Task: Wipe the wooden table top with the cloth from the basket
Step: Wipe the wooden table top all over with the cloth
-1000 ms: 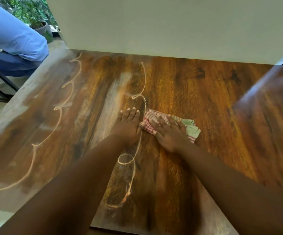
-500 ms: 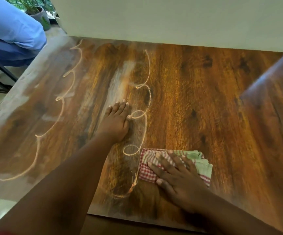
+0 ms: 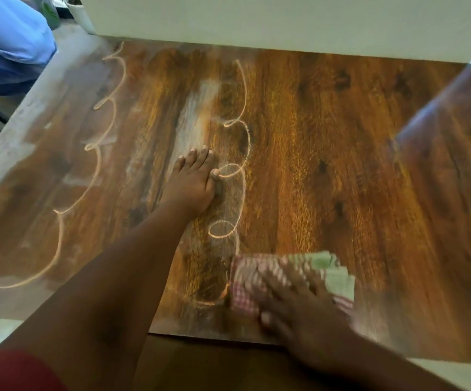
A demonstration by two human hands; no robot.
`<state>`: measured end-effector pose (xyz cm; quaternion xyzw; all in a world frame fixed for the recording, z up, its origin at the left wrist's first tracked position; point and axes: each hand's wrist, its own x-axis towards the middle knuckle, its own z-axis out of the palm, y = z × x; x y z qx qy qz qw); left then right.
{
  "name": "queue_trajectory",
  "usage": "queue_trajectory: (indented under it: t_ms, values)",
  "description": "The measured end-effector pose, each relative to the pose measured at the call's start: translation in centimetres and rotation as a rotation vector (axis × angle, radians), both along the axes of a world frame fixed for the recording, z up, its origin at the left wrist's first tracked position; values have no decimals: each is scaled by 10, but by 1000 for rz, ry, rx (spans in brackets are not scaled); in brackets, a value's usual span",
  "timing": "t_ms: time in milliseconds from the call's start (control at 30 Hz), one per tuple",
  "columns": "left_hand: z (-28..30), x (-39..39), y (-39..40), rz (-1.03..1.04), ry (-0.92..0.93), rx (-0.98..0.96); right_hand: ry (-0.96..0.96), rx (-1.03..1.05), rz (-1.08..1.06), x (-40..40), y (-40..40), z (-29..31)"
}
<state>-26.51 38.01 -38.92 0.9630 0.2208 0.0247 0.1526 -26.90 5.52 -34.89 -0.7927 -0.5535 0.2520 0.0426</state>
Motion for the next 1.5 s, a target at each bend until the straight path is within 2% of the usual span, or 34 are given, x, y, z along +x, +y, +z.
queue_trajectory:
  t_ms: [100, 233, 267, 533, 600, 767, 900, 1000, 1067, 1167, 1300, 1400, 1500]
  values:
    - [2, 0, -1, -2, 2, -6, -49, -193, 182, -9, -9, 22]
    - [7, 0, -4, -1, -10, -15, -41, -138, 235, -6, 0, 32]
    - [8, 0, -4, 0, -10, -17, -33, -205, 232, -8, -1, 37]
    - [8, 0, -3, 3, -4, -24, -89, -267, 82, 25, -57, 53]
    - [7, 0, -3, 2, -5, -24, -125, -297, 107, 26, -58, 51]
    - [4, 2, -2, 2, -15, 3, -181, -224, 145, 10, -40, 46]
    - [7, 1, -5, 11, 2, 2, -80, -186, 210, -21, 7, 30]
    - [14, -1, -6, 18, 22, -5, -113, -78, 245, -53, 52, 19]
    - [18, -2, -8, 18, 25, -6, -132, -96, 246, -61, 68, 19]
    - [19, -1, -9, 8, 23, -23, -139, -66, 236, -48, 50, 16]
    - [17, -1, -8, 26, 13, -28, 15, -76, 244, -7, -2, 35]
    - [14, -1, -5, 25, 13, -22, -83, -157, 153, -5, -5, 40]
    - [9, 1, -2, 12, 26, -10, -70, -192, 181, -27, 17, 34]
